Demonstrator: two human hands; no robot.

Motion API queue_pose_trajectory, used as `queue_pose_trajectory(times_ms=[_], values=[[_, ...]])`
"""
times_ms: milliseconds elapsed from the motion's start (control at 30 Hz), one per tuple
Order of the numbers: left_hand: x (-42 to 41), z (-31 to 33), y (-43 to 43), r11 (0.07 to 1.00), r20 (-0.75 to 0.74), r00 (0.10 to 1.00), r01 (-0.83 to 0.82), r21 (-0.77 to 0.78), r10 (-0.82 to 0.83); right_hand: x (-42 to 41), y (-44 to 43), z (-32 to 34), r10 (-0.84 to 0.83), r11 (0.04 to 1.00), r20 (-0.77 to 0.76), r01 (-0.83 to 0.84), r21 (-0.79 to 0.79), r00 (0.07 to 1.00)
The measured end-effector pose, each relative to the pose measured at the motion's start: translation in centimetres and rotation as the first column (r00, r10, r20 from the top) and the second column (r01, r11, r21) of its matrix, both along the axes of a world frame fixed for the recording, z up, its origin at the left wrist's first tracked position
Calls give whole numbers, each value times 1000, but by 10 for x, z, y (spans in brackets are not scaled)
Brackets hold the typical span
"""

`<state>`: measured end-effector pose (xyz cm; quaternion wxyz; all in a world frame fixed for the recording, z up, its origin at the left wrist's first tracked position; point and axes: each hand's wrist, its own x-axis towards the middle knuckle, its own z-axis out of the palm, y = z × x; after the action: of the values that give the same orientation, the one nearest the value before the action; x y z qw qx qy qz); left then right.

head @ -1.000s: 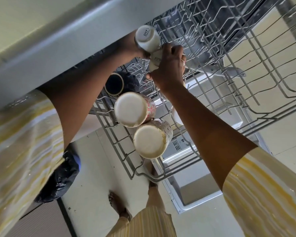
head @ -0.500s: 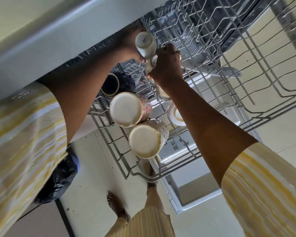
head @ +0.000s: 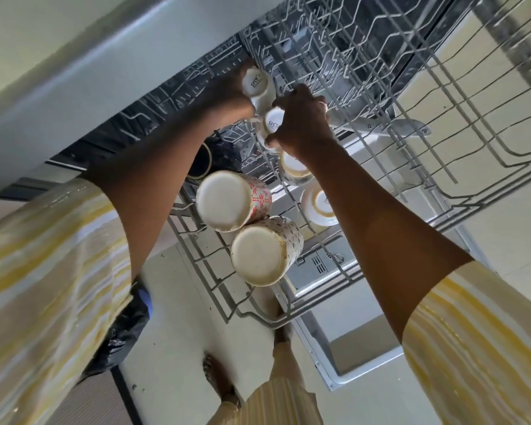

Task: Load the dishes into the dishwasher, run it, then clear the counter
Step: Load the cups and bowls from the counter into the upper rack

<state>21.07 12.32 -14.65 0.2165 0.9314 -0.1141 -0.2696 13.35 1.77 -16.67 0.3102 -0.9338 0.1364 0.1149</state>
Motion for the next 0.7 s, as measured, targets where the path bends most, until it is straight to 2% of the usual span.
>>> queue_pose_trajectory(times_ms=[100,233,433,533,700], values=[[-1,-2,2,998,-15,998,-60,-27,59,-3,1,-1,19,1000,12,-19,3,1000],[0,-7,8,994,18,997,-70,-80,72,-7,-5,-2,-17,996,81,9,91,997],[-6,-7,12,987,127,983,-116,-111,130,-26,-24,4,-357,919,234,294,263,904],[-10,-4,14,990,162,981,-91,-112,109,-35,-29,5,-411,897,235,344,278,881],[-13,0,13,990,180,979,-79,-115,99,-51,-34,2,-400,909,249,348,228,882]])
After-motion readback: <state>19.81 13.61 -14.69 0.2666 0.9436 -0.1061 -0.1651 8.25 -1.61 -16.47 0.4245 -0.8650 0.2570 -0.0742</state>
